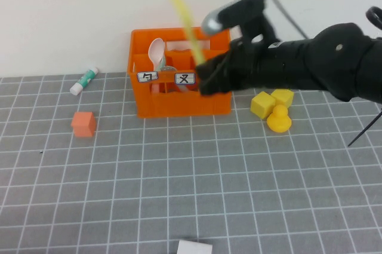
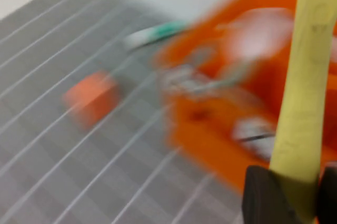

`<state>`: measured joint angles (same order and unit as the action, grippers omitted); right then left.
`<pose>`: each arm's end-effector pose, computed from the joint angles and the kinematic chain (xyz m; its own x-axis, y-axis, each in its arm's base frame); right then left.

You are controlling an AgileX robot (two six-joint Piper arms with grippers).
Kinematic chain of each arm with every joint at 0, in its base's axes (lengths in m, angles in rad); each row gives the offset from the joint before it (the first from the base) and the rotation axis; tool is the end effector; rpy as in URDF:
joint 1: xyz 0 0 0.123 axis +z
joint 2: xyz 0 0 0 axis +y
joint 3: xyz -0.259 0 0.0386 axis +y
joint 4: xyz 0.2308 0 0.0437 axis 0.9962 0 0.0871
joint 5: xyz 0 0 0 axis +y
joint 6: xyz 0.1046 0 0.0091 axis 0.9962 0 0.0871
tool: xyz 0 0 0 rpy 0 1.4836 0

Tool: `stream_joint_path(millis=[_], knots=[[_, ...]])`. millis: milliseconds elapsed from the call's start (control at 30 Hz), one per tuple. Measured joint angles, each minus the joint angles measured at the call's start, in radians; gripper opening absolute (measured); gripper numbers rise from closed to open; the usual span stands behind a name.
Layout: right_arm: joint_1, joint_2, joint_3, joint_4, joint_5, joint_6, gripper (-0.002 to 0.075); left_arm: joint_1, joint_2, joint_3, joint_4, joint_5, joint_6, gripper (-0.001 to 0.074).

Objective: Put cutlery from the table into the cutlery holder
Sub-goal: Place the knife on the box

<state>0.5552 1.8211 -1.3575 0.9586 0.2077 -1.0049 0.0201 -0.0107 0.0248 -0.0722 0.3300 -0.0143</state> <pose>0.3463 0.2357 0.2509 -0.3680 -0.2938 -0.8822 -0.6675 0.7440 0.0306 0.0736 -0.0010 0.1726 -0.2526 -0.0876 -0.9636 -0.0184 0.9961 -0.0857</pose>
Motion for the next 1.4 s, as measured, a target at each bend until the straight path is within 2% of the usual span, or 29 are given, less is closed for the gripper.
stream_joint_path(millis=[100,200,333,400,500,600,733,967,1167,1400], knots=[[0.004,0.011,0.0,-0.312,-0.161,0.471,0.0196,0.0,0.0,-0.002,0.0,0.0,0.0,-0.0001],[0.026,0.035,0.0,-0.597,-0.31,0.8,0.0196,0.0,0.0,-0.002,0.0,0.0,0.0,-0.0001],[0.042,0.096,0.0,-0.996,-0.568,1.138,0.0196,0.0,0.0,-0.002,0.0,0.0,0.0,-0.0001],[0.043,0.135,-0.001,-1.151,-0.745,1.238,0.0196,0.0,0.0,-0.002,0.0,0.0,0.0,-0.0001],[0.046,0.208,-0.009,-1.213,-0.956,1.289,0.0196,0.0,0.0,-0.002,0.0,0.0,0.0,-0.0001],[0.047,0.282,-0.022,-1.165,-1.032,1.299,0.0196,0.0,0.0,-0.002,0.0,0.0,0.0,-0.0001],[0.038,0.348,-0.052,-1.088,-1.039,1.299,0.0196,0.0,0.0,-0.002,0.0,0.0,0.0,-0.0001],[0.017,0.382,-0.122,-1.082,-0.947,1.236,0.0196,0.0,0.0,-0.002,0.0,0.0,0.0,-0.0001],[0.017,0.382,-0.127,-1.153,-0.931,1.204,0.0196,0.0,0.0,-0.002,0.0,0.002,0.0,-0.0001],[0.025,0.382,-0.179,-1.368,-0.953,1.265,0.0196,0.0,0.0,-0.002,0.0,0.003,0.0,-0.0001]])
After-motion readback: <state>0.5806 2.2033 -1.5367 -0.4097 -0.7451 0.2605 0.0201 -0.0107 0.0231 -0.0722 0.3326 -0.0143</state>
